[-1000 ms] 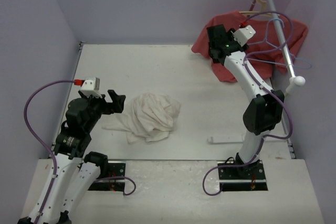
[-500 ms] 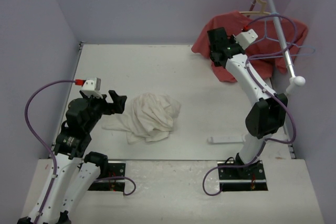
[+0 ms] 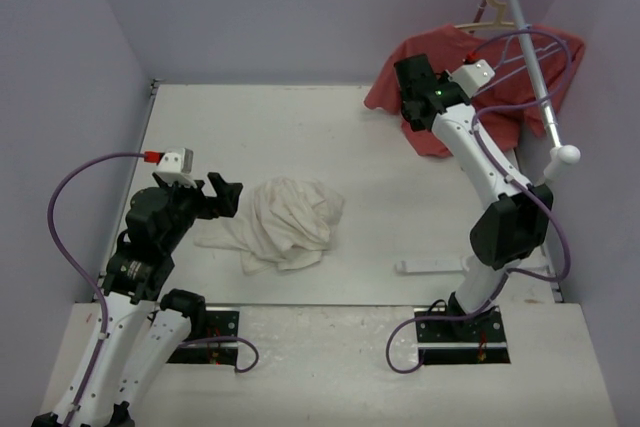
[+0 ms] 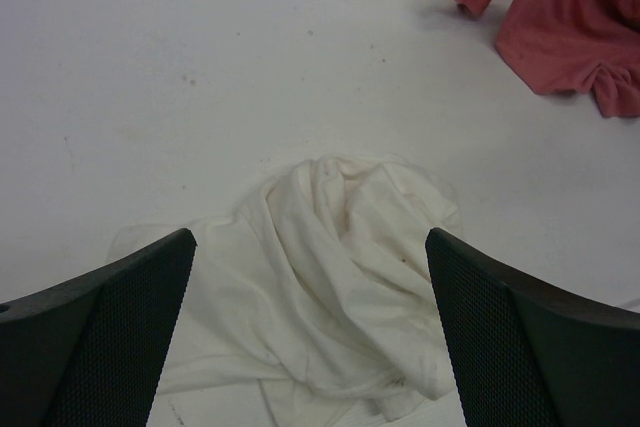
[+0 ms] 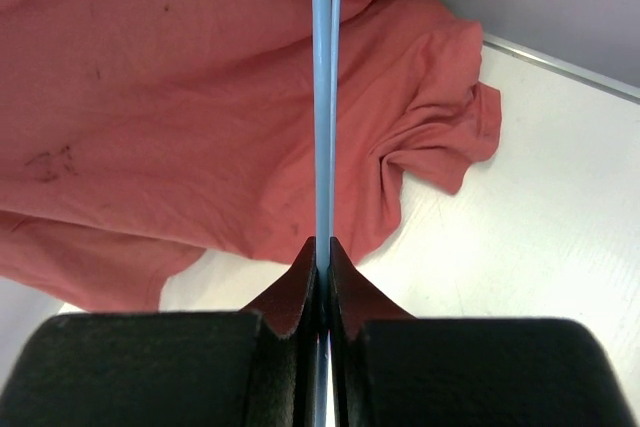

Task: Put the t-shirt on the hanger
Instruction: Pick up the hanger from the clothesline.

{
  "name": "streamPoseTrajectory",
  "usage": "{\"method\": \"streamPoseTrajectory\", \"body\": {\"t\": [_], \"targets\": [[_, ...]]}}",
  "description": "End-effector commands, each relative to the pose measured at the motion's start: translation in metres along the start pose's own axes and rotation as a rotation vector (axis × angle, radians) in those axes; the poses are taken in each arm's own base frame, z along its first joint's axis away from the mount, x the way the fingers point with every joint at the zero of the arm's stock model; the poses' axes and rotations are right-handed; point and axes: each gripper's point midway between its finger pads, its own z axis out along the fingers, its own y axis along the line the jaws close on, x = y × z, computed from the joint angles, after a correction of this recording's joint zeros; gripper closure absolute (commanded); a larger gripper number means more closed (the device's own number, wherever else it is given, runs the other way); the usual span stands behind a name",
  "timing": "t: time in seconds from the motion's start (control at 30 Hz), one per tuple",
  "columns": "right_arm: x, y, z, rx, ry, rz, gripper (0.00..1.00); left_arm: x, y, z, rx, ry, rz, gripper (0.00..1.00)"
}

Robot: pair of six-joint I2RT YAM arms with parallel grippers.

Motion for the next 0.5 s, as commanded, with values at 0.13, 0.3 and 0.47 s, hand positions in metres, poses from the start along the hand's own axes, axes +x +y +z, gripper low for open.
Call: {"method": "streamPoseTrajectory", "body": {"t": [0.13,0.3,0.47], "targets": [[-0.059,-0.014,-0.043,-0.057,-0.066,0.133,1.00,-0.010,-0.007,0.000,0.037,-0.049,0.016,0.00],[-0.055,-0.018,-0.062,-0.106,-0.024,0.127,1.00,-0.012,-0.007,-0.002,0.037,-0.059,0.017,0.00],[-0.031,-0.034,-0.086,-0.132,0.040,0.137,1.00,-0.013,-0.007,-0.002,0.035,-0.065,0.017,0.00]]}}
